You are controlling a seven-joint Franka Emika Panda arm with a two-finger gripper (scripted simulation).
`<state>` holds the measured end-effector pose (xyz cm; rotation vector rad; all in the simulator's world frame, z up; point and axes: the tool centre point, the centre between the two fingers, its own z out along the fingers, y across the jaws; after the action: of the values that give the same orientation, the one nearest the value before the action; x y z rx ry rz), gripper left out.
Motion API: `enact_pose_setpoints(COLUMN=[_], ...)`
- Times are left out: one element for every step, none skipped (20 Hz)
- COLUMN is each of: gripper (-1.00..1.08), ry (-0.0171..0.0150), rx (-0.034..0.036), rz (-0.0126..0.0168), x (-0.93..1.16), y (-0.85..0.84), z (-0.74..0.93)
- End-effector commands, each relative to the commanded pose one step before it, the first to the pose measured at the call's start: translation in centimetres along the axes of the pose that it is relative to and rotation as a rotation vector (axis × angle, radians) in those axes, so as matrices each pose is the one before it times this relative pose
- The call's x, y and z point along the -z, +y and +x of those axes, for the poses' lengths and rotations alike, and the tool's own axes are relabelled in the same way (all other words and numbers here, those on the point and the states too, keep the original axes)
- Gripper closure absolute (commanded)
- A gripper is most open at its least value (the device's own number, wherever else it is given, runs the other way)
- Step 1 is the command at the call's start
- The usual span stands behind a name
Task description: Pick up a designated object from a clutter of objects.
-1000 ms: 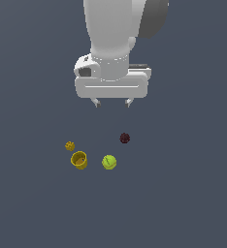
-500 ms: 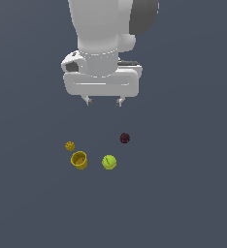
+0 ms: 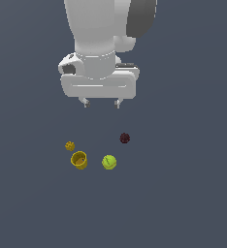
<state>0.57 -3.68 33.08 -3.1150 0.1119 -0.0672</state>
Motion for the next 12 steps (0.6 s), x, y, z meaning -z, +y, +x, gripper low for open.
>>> enact_pose_setpoints(gripper=[-0.92, -0.92, -0.92, -0.92, -0.92, -0.92, -0.92, -0.92, -0.92, -0.92, -0.92, -0.92], ry=[-0.00211, -0.00089, -0.00096, -0.00101, -0.00111, -0.00126, -0.00138, -0.00150, -0.00162, -0.00174, -0.00185, -0.00196], rx=[0.02265, 0.01267, 0.01395, 0.01531, 0.01674, 0.01829, 0.01979, 0.02129, 0.02282, 0.02436, 0.02591, 0.02744], rz=[-0.00260, -0.00132, -0.00142, -0.00151, -0.00158, -0.00162, -0.00164, -0.00165, -0.00162, -0.00156, -0.00147, -0.00135], x=[-0.725, -0.383, -0.425, -0.470, -0.517, -0.567, -0.618, -0.670, -0.723, -0.777, -0.833, -0.890], y=[-0.012, -0.020, -0.014, -0.008, -0.006, -0.008, -0.006, -0.004, -0.002, 0.000, 0.002, 0.005], z=[0.357, 0.195, 0.214, 0.233, 0.250, 0.266, 0.281, 0.295, 0.307, 0.317, 0.325, 0.331])
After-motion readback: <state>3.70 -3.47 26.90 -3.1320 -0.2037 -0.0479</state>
